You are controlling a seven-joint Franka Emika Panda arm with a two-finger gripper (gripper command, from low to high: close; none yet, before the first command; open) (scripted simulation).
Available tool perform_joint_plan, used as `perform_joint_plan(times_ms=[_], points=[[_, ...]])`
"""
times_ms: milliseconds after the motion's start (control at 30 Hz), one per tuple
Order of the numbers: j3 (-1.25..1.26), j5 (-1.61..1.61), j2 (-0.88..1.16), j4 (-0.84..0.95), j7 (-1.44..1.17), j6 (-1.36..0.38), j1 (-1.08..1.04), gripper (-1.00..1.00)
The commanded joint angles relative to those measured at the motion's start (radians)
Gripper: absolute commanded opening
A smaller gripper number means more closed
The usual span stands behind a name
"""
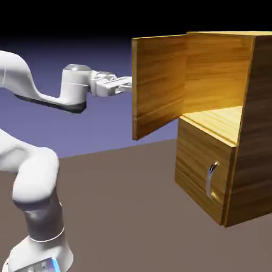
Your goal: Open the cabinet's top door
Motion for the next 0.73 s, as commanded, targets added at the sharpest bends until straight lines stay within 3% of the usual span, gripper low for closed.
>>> perform_joint_plan(times_ms=[0,300,700], points=[[0.036,0.02,0.01,0.031,-0.002,-0.042,-0.026,-1.0],[0.353,0.166,0.036,0.323,-0.033,-0.341,-0.326,-1.0],[0.609,0.314,-0.105,0.711,-0.145,-0.613,-0.715,-1.0]])
